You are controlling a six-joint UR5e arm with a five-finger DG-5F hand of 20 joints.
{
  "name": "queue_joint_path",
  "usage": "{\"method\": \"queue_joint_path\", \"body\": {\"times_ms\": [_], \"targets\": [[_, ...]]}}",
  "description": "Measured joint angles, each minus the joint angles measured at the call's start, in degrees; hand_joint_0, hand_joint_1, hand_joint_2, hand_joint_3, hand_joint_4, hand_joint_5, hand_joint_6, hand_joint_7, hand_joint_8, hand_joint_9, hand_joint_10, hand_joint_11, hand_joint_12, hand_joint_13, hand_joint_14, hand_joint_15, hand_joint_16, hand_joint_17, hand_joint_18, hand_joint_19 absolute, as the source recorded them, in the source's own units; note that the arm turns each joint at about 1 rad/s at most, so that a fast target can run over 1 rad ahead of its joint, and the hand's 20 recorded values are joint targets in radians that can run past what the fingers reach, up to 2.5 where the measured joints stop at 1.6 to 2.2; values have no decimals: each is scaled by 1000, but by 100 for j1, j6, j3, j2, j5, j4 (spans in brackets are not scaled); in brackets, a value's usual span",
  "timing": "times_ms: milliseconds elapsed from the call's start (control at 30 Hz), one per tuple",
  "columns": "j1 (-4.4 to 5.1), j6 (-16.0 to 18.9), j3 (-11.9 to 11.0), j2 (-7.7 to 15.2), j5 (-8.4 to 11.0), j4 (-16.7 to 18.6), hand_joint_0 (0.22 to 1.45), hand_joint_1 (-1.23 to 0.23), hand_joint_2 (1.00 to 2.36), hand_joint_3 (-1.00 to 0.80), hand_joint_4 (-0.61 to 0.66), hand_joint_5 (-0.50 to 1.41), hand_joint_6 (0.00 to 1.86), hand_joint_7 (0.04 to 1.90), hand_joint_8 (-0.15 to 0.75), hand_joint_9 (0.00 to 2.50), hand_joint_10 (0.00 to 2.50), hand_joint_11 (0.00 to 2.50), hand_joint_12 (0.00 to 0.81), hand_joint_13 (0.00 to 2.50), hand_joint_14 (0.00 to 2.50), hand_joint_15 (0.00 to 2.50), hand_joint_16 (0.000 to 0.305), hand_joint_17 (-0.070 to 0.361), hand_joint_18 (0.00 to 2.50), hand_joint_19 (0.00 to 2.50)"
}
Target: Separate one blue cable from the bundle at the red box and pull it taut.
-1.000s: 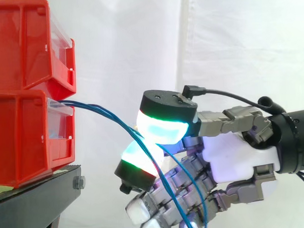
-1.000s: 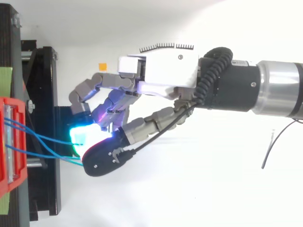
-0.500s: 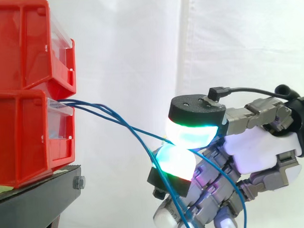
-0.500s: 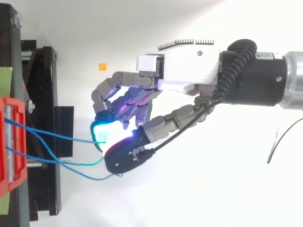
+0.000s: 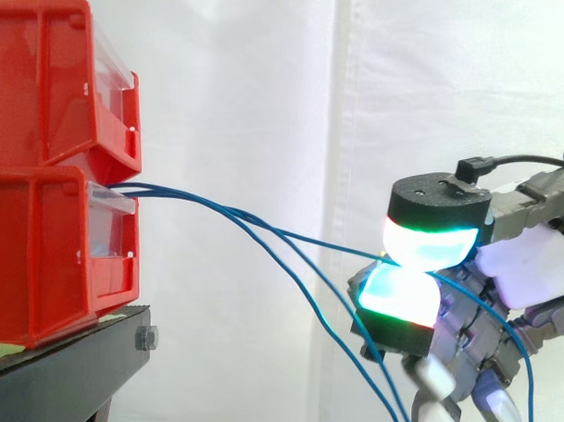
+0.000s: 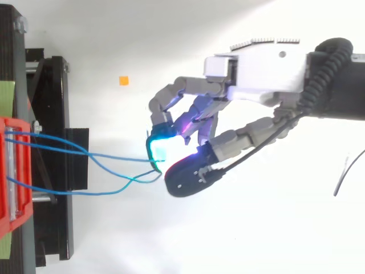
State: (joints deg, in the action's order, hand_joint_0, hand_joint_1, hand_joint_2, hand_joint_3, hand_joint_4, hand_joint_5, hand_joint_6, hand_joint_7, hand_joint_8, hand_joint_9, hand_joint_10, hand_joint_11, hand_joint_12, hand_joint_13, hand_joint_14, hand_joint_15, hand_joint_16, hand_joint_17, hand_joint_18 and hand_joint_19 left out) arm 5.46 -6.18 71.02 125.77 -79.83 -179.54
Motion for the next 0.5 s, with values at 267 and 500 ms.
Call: {"method": "queue_joint_path", "body": {"times_ms": [267, 500], "targets": [[47, 333, 539, -128, 326, 867, 589, -727, 1021, -10, -89, -101, 863, 1275, 352, 1038, 20, 1239, 391, 1008, 23, 1023, 48, 109, 923, 723], [58, 459, 646, -126, 365, 1305, 592, -727, 1021, -15, -92, -101, 864, 1266, 358, 1029, 16, 1239, 381, 1132, 13, 1323, 49, 110, 1003, 901]]}}
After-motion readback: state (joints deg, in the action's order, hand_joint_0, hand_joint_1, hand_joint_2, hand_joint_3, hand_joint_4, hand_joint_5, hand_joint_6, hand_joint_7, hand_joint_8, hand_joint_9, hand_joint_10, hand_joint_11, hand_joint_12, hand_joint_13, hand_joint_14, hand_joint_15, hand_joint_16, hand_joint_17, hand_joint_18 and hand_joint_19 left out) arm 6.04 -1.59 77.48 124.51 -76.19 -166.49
